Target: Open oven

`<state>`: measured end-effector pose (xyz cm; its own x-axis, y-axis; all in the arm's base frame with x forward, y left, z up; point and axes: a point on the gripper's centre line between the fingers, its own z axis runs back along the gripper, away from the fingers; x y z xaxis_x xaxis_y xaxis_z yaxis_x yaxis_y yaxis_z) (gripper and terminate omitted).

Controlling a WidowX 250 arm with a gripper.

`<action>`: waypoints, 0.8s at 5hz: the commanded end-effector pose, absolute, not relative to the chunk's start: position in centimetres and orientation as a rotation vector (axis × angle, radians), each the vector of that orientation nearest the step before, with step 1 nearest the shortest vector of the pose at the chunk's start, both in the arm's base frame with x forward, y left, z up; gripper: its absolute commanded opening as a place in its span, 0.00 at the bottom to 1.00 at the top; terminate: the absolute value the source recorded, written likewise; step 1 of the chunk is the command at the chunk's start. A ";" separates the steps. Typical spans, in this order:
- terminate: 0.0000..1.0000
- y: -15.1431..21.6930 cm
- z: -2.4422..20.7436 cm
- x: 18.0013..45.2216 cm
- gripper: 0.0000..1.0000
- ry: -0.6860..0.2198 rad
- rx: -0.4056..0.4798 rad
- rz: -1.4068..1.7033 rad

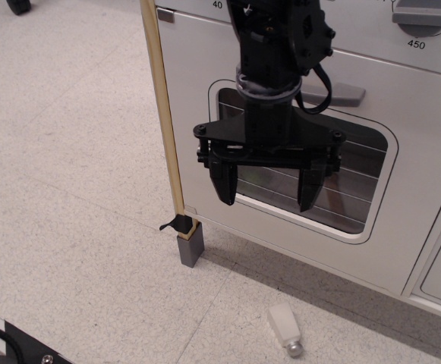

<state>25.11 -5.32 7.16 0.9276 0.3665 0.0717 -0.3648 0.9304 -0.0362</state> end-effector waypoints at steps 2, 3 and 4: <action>0.00 -3.5 7.0 28.1 1.00 -0.216 -0.087 0.620; 0.00 -0.9 6.9 30.6 1.00 -0.326 -0.161 0.867; 0.00 1.2 7.6 32.5 1.00 -0.391 -0.221 1.120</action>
<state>32.52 0.59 6.44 0.3625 0.9176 0.1630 -0.8536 0.3971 -0.3371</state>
